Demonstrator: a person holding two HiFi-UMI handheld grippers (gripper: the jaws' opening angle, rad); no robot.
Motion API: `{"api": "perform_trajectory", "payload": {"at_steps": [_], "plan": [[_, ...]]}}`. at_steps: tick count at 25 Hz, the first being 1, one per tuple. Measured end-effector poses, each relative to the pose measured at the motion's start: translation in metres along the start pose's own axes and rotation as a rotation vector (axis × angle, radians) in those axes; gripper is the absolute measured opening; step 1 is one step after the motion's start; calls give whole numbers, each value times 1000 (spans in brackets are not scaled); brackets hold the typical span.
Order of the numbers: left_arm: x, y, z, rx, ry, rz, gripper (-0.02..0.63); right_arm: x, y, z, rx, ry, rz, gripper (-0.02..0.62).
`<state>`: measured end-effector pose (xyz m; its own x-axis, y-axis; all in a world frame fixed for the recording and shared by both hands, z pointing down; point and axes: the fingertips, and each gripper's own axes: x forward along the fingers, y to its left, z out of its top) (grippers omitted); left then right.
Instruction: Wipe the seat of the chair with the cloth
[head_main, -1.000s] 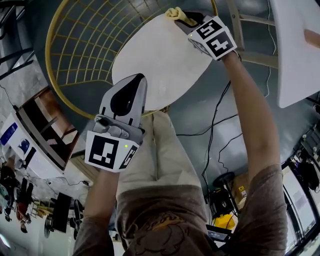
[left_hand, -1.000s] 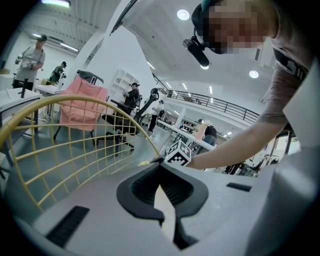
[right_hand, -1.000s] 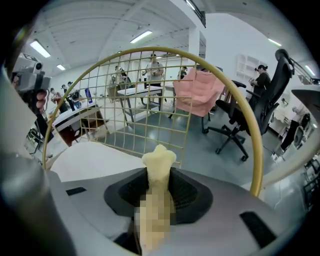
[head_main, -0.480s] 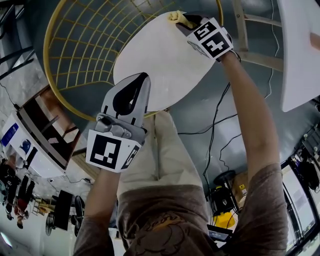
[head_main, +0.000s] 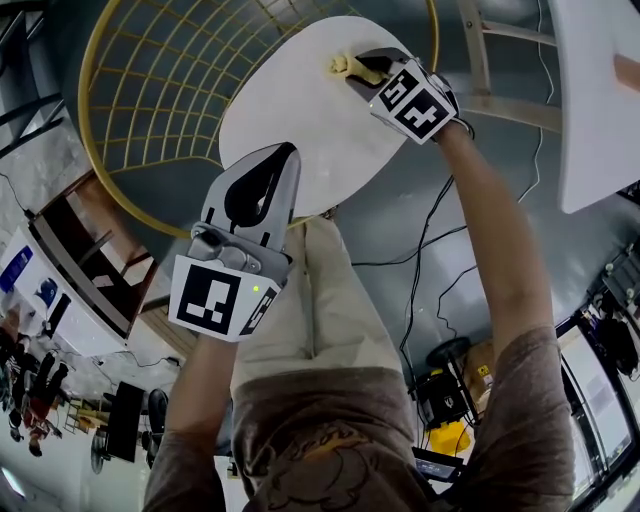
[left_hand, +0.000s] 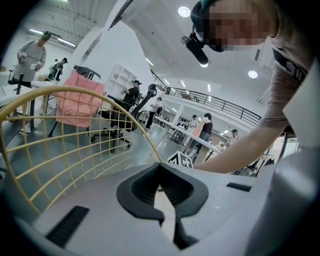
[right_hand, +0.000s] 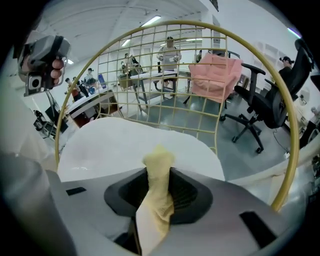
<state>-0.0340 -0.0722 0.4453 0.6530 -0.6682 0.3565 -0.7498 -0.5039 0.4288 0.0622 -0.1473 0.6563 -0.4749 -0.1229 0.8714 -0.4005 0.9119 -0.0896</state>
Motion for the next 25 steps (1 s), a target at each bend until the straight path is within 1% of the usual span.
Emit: {"api": "perform_trajectory", "payload": {"at_steps": [10,18,25], "plan": [[-7,-10,-3,6,-1,-4,9,-9,56,-48,-21,47,88,132],[-8,-17,-4,14,0,-18,9,-18,94,-80,27,61,114,132],[-15,-22,-8,9,6,-27,9,-29,122,-109,110,64,153,132]]}}
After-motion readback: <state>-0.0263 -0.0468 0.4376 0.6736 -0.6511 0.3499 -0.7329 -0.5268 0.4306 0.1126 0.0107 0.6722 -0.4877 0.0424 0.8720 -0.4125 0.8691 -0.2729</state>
